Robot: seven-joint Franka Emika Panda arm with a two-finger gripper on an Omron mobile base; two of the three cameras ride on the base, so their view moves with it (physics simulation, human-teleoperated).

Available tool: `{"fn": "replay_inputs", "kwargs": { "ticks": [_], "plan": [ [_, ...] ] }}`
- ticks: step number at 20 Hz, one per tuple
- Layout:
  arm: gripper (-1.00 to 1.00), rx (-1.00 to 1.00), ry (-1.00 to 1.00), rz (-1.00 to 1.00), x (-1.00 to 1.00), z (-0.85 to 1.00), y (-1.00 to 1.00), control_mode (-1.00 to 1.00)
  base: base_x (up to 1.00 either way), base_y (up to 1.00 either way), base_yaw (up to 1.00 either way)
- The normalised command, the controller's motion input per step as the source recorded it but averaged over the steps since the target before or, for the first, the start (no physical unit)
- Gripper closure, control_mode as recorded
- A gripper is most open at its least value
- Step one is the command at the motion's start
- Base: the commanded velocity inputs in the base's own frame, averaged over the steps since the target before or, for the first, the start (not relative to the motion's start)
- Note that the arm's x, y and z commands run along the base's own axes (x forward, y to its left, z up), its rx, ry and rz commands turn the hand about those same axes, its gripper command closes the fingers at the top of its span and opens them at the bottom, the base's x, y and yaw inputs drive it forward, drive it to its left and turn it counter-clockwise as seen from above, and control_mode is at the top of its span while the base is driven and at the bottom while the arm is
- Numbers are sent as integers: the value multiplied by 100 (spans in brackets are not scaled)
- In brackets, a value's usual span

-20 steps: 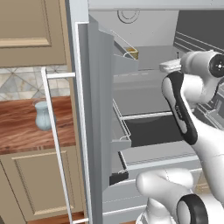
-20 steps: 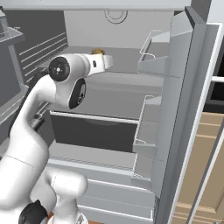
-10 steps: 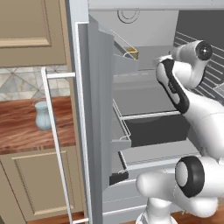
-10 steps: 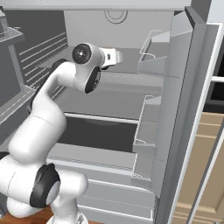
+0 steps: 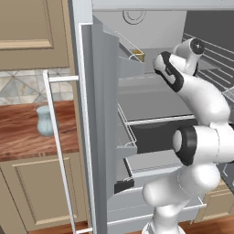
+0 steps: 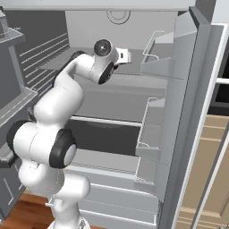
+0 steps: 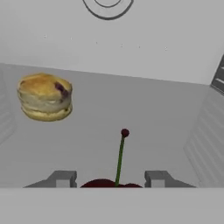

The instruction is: Move the scone and cherry from the second highest shelf to the top shelf to make space. Then, place the pitcher from the counter on the cleared second highest shelf.

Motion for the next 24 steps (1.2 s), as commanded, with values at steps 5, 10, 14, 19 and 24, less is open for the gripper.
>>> {"fn": "replay_inputs", "kwargs": {
  "ticks": [5, 10, 14, 19, 24],
  "plan": [
    [100, 3, 0, 3, 89, -16, -17, -100, 0, 0, 0],
    [100, 0, 0, 0, 82, -34, -2, -100, 0, 0, 0],
    [100, 0, 0, 0, 68, -70, 0, -100, 0, 0, 0],
    [-100, 0, 0, 0, 51, -70, 0, -100, 0, 0, 0],
    [-100, -1, -10, 0, 6, -21, 5, -100, 0, 0, 0]
  ]
}}
